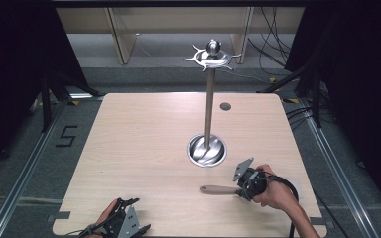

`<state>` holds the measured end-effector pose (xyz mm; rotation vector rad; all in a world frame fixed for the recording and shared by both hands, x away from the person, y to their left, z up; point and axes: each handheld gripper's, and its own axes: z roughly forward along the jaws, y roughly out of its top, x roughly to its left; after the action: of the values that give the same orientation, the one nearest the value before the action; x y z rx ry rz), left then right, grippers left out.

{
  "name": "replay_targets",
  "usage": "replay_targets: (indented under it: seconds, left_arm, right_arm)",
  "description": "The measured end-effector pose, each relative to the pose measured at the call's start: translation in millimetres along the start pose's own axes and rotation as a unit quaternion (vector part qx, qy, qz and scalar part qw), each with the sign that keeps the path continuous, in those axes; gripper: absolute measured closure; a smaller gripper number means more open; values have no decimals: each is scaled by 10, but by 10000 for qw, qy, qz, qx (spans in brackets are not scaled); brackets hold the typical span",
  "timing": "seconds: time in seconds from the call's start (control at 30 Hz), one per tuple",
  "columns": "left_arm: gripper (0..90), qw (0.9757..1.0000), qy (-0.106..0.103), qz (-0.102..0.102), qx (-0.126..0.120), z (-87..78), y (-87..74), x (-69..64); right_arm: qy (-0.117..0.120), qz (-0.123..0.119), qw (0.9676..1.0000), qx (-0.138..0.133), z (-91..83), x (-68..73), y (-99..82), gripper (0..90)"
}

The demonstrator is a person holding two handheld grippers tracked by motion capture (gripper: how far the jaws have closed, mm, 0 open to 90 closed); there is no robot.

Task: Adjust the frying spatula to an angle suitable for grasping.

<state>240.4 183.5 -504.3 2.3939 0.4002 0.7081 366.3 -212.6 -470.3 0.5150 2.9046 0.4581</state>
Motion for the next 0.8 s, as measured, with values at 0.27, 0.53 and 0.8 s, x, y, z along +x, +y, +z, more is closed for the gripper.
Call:
replay_targets:
  seconds: [0.27, 0.53, 0.8]
  left_arm:
    - [157, 10000, -71, -9, -7, 9, 1, -1]
    - [157, 10000, -83, -10, -3, 13, 1, -1]
    - [157, 10000, 53, -3, -46, 16, -1, -11]
  right_arm:
    - [147, 12, 9996, 226, 52, -26, 32, 668]
    - [320, -125, 9984, 441, 93, -69, 76, 694]
    - [389, -610, 9924, 994, 123, -110, 221, 731]
